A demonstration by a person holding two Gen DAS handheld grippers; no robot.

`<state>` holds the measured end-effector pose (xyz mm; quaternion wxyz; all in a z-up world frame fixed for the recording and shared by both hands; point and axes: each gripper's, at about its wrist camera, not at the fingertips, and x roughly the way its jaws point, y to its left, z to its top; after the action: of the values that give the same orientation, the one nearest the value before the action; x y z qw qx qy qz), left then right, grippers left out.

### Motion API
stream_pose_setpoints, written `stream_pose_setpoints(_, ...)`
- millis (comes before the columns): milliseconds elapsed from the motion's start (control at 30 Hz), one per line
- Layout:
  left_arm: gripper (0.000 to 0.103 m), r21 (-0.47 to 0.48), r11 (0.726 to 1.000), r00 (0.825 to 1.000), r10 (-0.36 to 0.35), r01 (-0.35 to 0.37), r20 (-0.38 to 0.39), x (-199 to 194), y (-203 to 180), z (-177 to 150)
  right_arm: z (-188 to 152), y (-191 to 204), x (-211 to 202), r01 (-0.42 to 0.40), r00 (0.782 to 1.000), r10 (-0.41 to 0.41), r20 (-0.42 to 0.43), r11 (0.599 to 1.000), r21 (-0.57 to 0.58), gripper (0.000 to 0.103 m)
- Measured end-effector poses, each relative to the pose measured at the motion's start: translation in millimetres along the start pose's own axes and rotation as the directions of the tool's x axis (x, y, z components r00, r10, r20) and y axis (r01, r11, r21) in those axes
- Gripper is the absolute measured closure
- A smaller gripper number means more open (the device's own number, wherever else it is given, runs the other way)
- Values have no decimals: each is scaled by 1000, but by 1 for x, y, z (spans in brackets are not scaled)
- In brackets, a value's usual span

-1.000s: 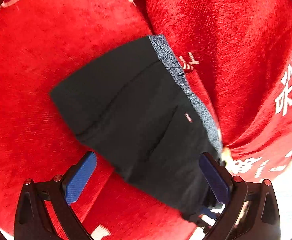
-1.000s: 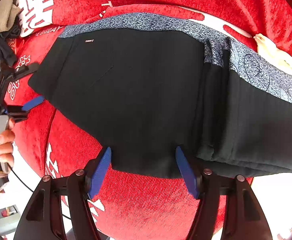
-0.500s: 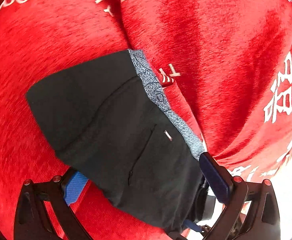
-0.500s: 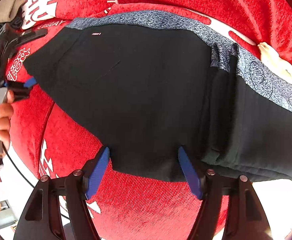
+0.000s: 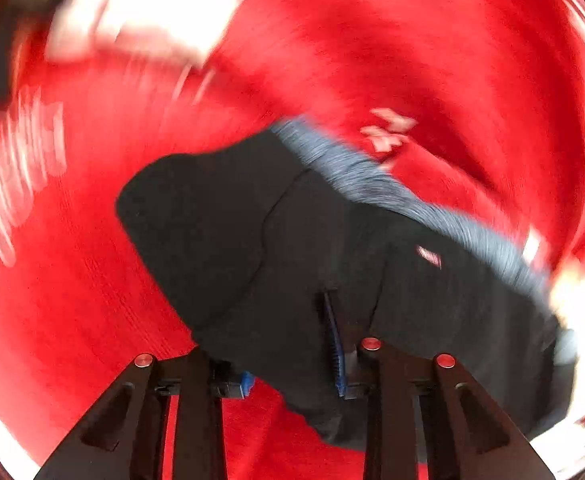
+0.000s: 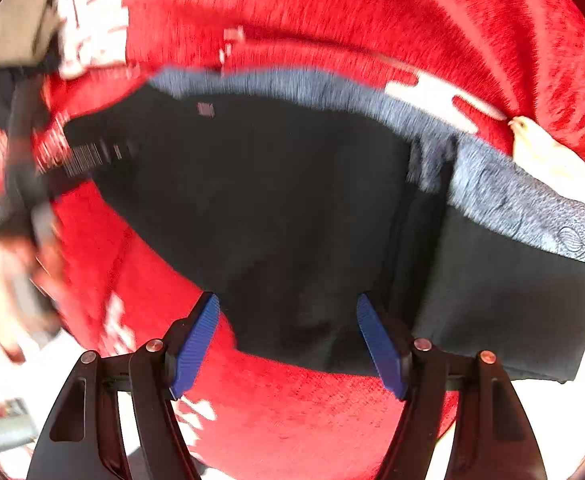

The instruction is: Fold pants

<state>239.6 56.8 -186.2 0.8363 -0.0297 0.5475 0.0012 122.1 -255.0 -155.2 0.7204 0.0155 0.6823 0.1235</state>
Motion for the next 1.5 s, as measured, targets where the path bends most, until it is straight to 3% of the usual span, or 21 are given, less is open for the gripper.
stream_pose_setpoints(33,73,114,991,997,63,-68,54,-7,-18,-5,8,-5,-5,-37,999,37,8,999,25,27)
stream_pose_setpoints(100,73,314,930,977,152,-193,152,-14,-49,-20,29,-8,-16,-119,993,118,22,990,71,27)
stream_pose_setpoints(133,73,378,896,967,174,-234,186,-15,-58,-28,47,-6,-21,-170,985,168,33,981,90,27)
stream_pose_setpoints(200,73,425,866,960,188,-262,209,-15,-63,-33,76,4,-24,-241,971,239,32,966,93,26)
stream_pose_setpoints(267,73,426,865,960,194,-265,204,-11,-65,-31,112,28,-13,-327,943,330,-38,943,65,23)
stream_pose_setpoints(333,73,420,867,959,199,-268,202,-10,-63,-27,140,56,2,-352,928,352,-122,936,28,23)
stream_pose_setpoints(500,73,436,849,949,213,-298,233,-10,-71,-35,183,136,50,-382,896,344,-279,920,-91,23)
stream_pose_setpoints(667,73,416,865,954,201,-279,224,-10,-66,-35,186,174,94,-337,880,266,-394,934,-121,24)
stream_pose_setpoints(767,73,416,869,958,195,-269,212,-11,-63,-34,182,172,108,-278,885,212,-415,955,-104,77)
stream_pose_setpoints(800,73,421,867,959,194,-266,206,-10,-62,-33,181,168,107,-272,891,215,-400,958,-89,82)
stream_pose_setpoints(900,73,447,849,952,187,-280,241,-22,-66,-33,174,156,86,-307,905,266,-332,949,-75,83)
stream_pose_setpoints(1000,73,454,846,946,165,-281,278,-47,-75,-27,170,139,59,-370,900,342,-271,927,-59,83)
stream_pose_setpoints(1133,73,471,839,938,120,-271,325,-81,-97,-21,158,99,7,-477,870,470,-151,879,-15,83)
stream_pose_setpoints(1233,73,489,842,935,46,-226,352,-114,-126,-16,143,61,-35,-539,841,539,-42,842,18,83)
stream_pose_setpoints(1367,73,527,837,934,-60,-145,351,-143,-172,-14,113,-1,-81,-582,812,575,97,811,64,83)
stream_pose_setpoints(1500,73,589,806,936,-164,-54,310,-161,-234,-23,73,-72,-121,-587,803,558,211,802,111,83)
